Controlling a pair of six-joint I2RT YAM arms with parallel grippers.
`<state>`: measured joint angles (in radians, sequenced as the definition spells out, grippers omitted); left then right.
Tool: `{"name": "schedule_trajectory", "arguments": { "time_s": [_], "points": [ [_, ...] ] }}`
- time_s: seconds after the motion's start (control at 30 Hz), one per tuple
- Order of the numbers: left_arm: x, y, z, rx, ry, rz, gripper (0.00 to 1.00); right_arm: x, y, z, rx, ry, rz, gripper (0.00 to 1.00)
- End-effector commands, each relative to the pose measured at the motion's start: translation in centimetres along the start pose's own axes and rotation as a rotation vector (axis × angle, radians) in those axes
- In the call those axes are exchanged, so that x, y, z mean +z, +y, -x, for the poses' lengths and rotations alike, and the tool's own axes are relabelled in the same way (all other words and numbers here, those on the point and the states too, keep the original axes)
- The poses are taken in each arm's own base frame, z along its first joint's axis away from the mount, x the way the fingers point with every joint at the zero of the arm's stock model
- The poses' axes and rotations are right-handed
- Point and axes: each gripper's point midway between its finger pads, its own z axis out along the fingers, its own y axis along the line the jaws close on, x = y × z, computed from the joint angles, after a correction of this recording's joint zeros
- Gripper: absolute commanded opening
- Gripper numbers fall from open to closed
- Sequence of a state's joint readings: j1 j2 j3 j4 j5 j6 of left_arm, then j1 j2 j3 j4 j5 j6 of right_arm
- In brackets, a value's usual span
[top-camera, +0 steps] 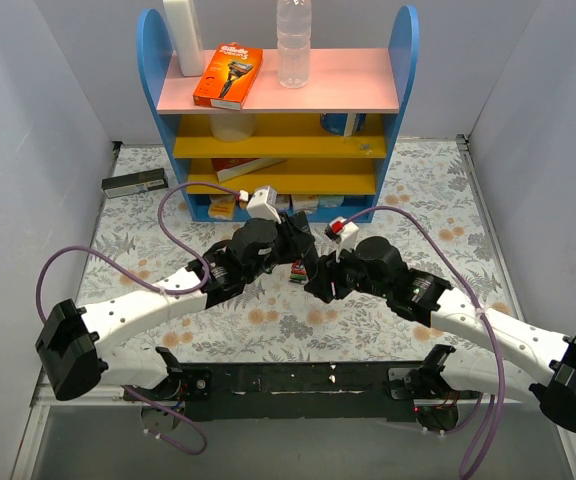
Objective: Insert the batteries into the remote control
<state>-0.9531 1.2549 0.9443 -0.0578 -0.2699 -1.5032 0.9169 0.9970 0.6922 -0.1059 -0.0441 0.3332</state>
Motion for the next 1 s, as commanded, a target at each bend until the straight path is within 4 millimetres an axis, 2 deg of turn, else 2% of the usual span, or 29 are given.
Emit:
{"name": "schedule_trajectory", "arguments": {
  "time_s": [0.0,0.03,0.1,0.17,0.2,0.27,0.3,0.33,0.37,0.4,0.43,0.47,0.5,0.53,0.6,0.63,0.67,0.73,0.8,0.83,0.87,0.97],
  "points": [
    [-0.9,0.4,0.3,-0.041,-0.040,-0.012,0.07,-0.4,1.4,3.8,-0.018,-0.108,0.035,0.27],
    [-0.9,1.7,0.0,-0.040,-0.042,0.016,0.03,-0.4,1.4,4.0,-0.018,-0.116,0.032,0.36],
    [-1.8,2.7,0.6,-0.051,-0.066,0.030,0.00,-0.6,1.2,4.2,-0.018,-0.129,0.022,0.55],
    [-2.6,4.8,0.8,-0.057,-0.085,0.055,0.00,-0.8,1.1,4.4,-0.049,-0.144,0.019,0.62],
    [-3.0,5.4,1.0,-0.056,-0.095,0.063,0.00,-0.9,1.1,4.5,-0.057,-0.149,0.020,0.69],
    [-4.1,7.7,1.3,-0.053,-0.123,0.090,0.00,-0.8,0.8,4.4,-0.091,-0.140,0.009,0.74],
    [-4.4,8.5,1.3,-0.053,-0.130,0.102,0.00,-0.8,0.5,3.8,-0.105,-0.110,-0.001,0.75],
    [-4.8,9.9,1.6,-0.065,-0.140,0.124,0.00,-0.8,0.7,4.3,-0.119,-0.104,0.001,0.75],
    [-5.1,11.9,0.5,-0.066,-0.120,0.160,0.00,-0.2,0.5,3.6,-0.128,-0.060,0.000,0.75],
    [-6.0,12.3,0.9,-0.079,-0.138,0.146,0.00,0.0,0.2,2.8,-0.146,-0.012,-0.011,0.75],
    [-6.4,13.6,1.4,-0.092,-0.159,0.164,0.00,0.2,0.4,3.2,-0.158,-0.006,-0.006,0.75],
    [-6.9,14.0,1.0,-0.092,-0.152,0.159,0.00,1.0,0.1,2.5,-0.167,0.031,-0.009,0.75],
    [-7.3,15.4,0.1,-0.092,-0.145,0.176,0.00,1.3,0.0,2.3,-0.190,0.048,-0.010,0.74],
    [-8.1,15.3,0.6,-0.101,-0.174,0.153,0.00,2.1,-0.3,2.0,-0.201,0.078,-0.016,0.74],
    [-8.8,16.1,-0.6,-0.102,-0.160,0.143,0.00,2.9,-0.6,1.9,-0.221,0.103,-0.024,0.68],
    [-9.4,15.9,-0.4,-0.114,-0.179,0.124,0.00,3.8,-1.2,0.6,-0.234,0.166,-0.038,0.66],
    [-9.7,16.4,-0.9,-0.125,-0.169,0.137,0.00,4.3,-1.2,1.7,-0.241,0.159,-0.052,0.65],
    [-10.5,16.4,-1.3,-0.143,-0.180,0.104,0.00,5.8,-1.9,0.8,-0.235,0.220,-0.079,0.63],
    [-11.1,16.4,-1.6,-0.145,-0.179,0.084,0.00,6.8,-2.3,1.5,-0.219,0.236,-0.117,0.60],
    [-11.3,16.3,-1.6,-0.143,-0.185,0.077,0.00,7.9,-2.8,0.6,-0.194,0.275,-0.134,0.59],
    [-11.8,16.3,-1.6,-0.142,-0.192,0.073,0.00,8.4,-2.7,1.2,-0.184,0.273,-0.141,0.58],
    [-12.5,16.4,-1.5,-0.146,-0.200,0.072,0.00,10.3,-3.4,0.1,-0.122,0.320,-0.182,0.56]
  ]
}}
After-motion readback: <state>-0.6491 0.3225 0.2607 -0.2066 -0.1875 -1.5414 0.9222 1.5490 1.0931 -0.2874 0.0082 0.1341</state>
